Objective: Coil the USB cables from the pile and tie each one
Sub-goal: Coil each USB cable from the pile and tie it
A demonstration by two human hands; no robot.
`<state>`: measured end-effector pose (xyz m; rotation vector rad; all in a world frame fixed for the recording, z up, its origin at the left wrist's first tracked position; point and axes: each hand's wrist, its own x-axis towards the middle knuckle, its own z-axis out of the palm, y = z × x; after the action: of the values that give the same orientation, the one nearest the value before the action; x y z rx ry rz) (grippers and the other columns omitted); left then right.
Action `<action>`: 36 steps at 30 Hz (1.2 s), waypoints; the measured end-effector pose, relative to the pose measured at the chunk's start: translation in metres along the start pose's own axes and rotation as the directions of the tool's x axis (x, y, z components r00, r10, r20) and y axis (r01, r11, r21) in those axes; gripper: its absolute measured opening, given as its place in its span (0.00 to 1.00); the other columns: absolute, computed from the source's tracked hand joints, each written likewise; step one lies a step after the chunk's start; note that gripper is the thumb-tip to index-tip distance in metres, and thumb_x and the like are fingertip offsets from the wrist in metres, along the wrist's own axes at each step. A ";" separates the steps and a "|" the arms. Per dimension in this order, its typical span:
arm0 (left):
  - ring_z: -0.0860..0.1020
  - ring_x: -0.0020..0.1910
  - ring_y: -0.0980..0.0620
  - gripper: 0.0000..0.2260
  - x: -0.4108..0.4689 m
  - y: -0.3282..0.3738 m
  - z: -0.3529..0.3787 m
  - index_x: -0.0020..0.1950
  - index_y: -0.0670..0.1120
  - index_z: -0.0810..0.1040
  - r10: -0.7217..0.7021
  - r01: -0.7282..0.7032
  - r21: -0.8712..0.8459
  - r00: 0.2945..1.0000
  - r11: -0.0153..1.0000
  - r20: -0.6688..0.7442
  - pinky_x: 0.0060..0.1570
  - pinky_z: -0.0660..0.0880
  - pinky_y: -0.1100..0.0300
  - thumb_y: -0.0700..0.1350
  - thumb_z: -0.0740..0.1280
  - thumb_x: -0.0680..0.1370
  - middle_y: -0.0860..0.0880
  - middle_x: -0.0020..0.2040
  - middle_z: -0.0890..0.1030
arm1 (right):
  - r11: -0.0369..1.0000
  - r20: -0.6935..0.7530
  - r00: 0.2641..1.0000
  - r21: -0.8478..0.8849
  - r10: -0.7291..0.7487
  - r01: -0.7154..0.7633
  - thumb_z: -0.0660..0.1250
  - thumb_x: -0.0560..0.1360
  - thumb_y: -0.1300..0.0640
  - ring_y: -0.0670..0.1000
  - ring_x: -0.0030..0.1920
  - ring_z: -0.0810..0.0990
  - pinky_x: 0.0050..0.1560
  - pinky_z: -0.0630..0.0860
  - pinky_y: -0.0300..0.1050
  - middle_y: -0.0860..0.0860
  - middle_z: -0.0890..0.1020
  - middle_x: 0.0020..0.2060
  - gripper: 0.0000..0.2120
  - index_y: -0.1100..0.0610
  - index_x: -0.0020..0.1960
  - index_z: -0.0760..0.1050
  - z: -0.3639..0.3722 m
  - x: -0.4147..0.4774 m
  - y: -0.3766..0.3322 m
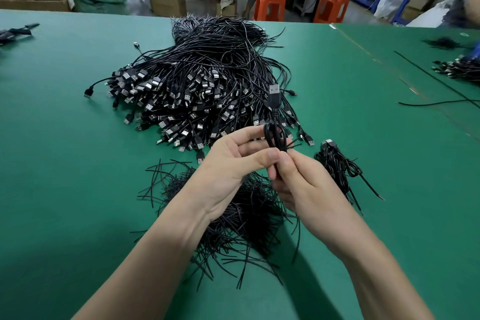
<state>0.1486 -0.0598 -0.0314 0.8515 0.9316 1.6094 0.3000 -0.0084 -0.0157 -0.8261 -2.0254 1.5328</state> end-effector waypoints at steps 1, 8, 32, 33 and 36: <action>0.80 0.37 0.52 0.15 -0.001 0.000 0.001 0.55 0.48 0.87 -0.014 0.014 -0.013 1.000 1.000 0.011 0.48 0.80 0.63 0.41 0.78 0.69 0.41 0.53 0.86 | 0.995 0.055 0.998 0.094 0.036 -0.041 0.53 0.87 0.49 0.43 0.28 0.62 0.30 0.59 0.36 0.41 0.67 0.27 0.20 0.48 0.38 0.71 -0.002 -0.001 0.000; 0.81 0.38 0.55 0.12 -0.004 0.003 0.005 0.53 0.52 0.88 -0.035 0.049 -0.098 0.989 0.994 0.142 0.47 0.80 0.65 0.41 0.79 0.71 0.46 0.49 0.88 | 0.820 0.303 0.947 0.512 0.106 -0.256 0.59 0.83 0.42 0.46 0.26 0.59 0.27 0.61 0.38 0.47 0.61 0.30 0.17 0.52 0.42 0.74 -0.007 -0.006 0.001; 0.82 0.45 0.59 0.05 0.002 0.001 -0.002 0.43 0.52 0.88 0.033 -0.012 0.253 0.996 0.967 -0.079 0.53 0.77 0.66 0.50 0.81 0.71 0.54 0.42 0.86 | 0.991 -0.120 0.992 0.119 -0.049 0.063 0.55 0.84 0.48 0.42 0.30 0.62 0.30 0.62 0.33 0.40 0.66 0.29 0.16 0.48 0.38 0.68 0.011 -0.003 0.000; 0.81 0.42 0.61 0.04 0.002 0.000 -0.001 0.40 0.53 0.87 0.050 -0.027 0.273 0.996 0.962 -0.079 0.49 0.76 0.69 0.51 0.80 0.71 0.55 0.39 0.85 | 0.992 -0.131 0.990 0.107 -0.056 0.070 0.54 0.83 0.48 0.42 0.29 0.62 0.30 0.62 0.33 0.40 0.66 0.29 0.16 0.50 0.38 0.67 0.011 -0.003 0.001; 0.81 0.40 0.62 0.05 0.002 -0.001 0.002 0.37 0.52 0.86 0.092 -0.074 0.290 0.994 0.954 -0.050 0.48 0.75 0.71 0.49 0.78 0.73 0.56 0.36 0.84 | 0.989 -0.143 0.988 0.123 -0.066 0.084 0.54 0.86 0.51 0.43 0.29 0.61 0.29 0.61 0.33 0.40 0.64 0.29 0.16 0.53 0.40 0.68 0.011 -0.003 0.002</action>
<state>0.1499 -0.0571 -0.0313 1.0565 1.2092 1.6023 0.2947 -0.0173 -0.0208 -0.7747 -1.8169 1.5039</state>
